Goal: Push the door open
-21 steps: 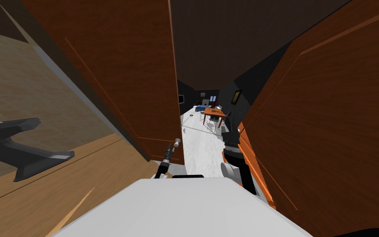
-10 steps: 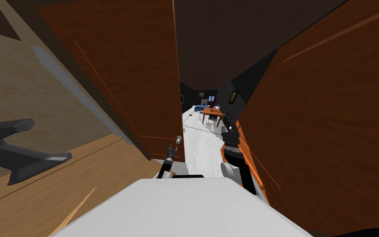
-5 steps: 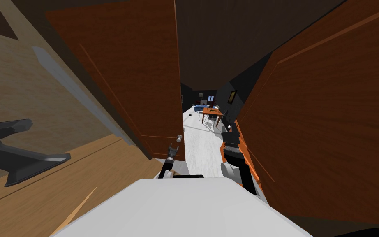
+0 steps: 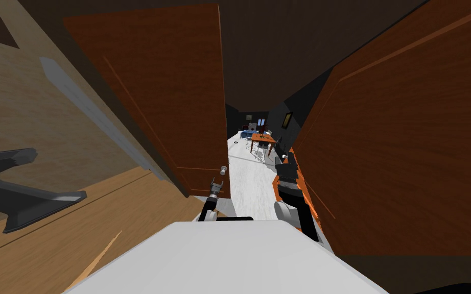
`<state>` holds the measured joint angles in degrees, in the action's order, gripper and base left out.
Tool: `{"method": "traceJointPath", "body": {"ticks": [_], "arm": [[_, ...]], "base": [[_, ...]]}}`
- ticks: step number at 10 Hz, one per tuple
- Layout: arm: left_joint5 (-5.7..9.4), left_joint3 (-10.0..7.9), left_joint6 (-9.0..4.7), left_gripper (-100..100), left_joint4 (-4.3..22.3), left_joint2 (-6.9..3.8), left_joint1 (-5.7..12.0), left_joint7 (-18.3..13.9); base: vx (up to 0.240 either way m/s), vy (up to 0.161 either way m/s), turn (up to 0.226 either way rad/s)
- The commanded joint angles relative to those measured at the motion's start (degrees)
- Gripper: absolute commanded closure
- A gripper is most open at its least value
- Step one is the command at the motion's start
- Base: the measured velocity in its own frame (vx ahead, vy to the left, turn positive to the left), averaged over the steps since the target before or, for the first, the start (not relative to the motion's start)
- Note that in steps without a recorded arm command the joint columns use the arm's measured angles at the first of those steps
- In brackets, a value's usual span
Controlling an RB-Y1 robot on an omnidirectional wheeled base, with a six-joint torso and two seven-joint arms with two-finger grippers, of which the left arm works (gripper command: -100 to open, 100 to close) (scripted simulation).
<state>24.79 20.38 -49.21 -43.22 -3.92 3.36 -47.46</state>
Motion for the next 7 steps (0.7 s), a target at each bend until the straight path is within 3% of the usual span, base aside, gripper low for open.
{"method": "traceJointPath", "body": {"ticks": [1, 2, 6, 7], "arm": [[1.57, 0.81, 0.35, -100, 0.21, 0.29, 0.48, -2.86], [1.57, 0.81, 0.35, -100, 0.21, 0.29, 0.48, -3.68], [4.39, 2.29, 0.73, -100, 1.0, 0.91, 1.5, -9.68], [4.39, 2.29, 0.73, -100, 1.0, 0.91, 1.5, -10.33]], "base": [[-0.062, 0.023, -0.033], [-0.043, 0.021, -0.012], [-0.039, 0.02, -0.021], [-0.04, 0.016, -0.01]]}}
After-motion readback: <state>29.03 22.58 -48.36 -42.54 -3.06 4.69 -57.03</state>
